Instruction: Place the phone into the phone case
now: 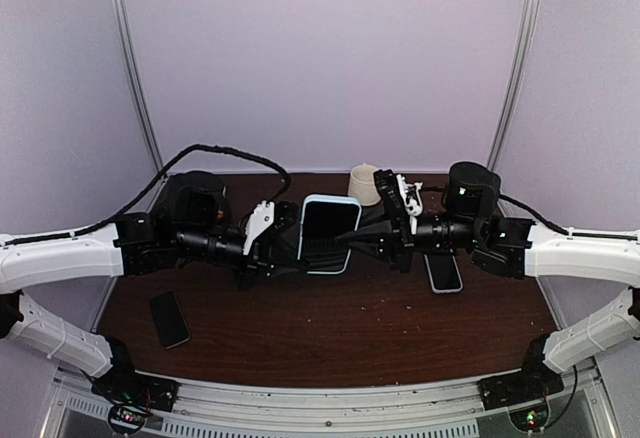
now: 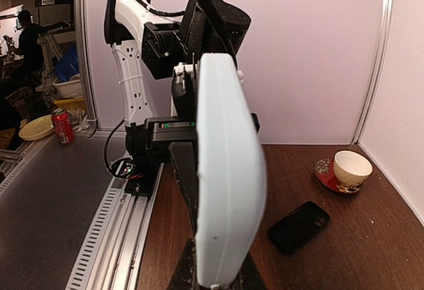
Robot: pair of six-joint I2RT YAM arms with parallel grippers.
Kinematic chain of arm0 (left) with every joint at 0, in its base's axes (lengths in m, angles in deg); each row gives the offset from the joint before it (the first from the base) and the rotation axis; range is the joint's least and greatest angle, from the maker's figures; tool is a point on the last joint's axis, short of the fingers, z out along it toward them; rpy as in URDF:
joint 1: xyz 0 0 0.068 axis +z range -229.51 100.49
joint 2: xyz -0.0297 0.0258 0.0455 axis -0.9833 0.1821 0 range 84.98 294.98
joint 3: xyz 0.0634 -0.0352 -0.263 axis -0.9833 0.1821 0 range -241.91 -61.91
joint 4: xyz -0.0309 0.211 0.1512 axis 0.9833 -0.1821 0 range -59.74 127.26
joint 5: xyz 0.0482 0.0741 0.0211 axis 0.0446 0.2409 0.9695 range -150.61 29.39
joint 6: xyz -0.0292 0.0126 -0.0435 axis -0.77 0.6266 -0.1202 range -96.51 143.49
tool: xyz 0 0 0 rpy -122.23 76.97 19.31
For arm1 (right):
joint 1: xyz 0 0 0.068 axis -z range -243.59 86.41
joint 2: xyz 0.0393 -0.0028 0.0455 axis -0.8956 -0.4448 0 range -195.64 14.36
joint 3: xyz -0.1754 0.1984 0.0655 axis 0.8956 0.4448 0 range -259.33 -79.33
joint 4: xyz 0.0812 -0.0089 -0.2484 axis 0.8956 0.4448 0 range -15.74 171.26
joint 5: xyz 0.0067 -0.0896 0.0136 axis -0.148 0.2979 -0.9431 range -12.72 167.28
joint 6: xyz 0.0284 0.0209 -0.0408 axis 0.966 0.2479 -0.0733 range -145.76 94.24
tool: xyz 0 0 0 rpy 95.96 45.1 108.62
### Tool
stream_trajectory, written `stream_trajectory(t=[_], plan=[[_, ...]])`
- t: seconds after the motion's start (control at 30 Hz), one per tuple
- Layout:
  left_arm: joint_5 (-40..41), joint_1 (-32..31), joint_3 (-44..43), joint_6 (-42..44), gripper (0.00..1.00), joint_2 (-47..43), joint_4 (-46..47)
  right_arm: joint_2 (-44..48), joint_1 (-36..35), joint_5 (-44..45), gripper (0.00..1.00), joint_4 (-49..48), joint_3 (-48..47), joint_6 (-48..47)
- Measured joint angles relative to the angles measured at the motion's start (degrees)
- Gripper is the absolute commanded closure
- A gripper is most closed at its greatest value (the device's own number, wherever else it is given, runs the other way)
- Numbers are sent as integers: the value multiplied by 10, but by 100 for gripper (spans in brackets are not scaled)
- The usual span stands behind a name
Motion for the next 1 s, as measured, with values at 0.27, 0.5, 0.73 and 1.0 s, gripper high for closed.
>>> stream_trajectory(t=[0.27, 0.5, 0.73, 1.0], plan=[[23, 0, 0, 2, 42, -1, -3, 4, 0, 22, 100, 36, -4, -2], [138, 0, -23, 2, 32, -7, -58, -24, 75, 83, 100, 258, -107, 57], [223, 17, -85, -12, 32, 24, -116, -138, 173, 100, 100, 436, -157, 152], [257, 33, -95, -23, 32, 50, -155, -236, 246, 75, 100, 557, -157, 184]])
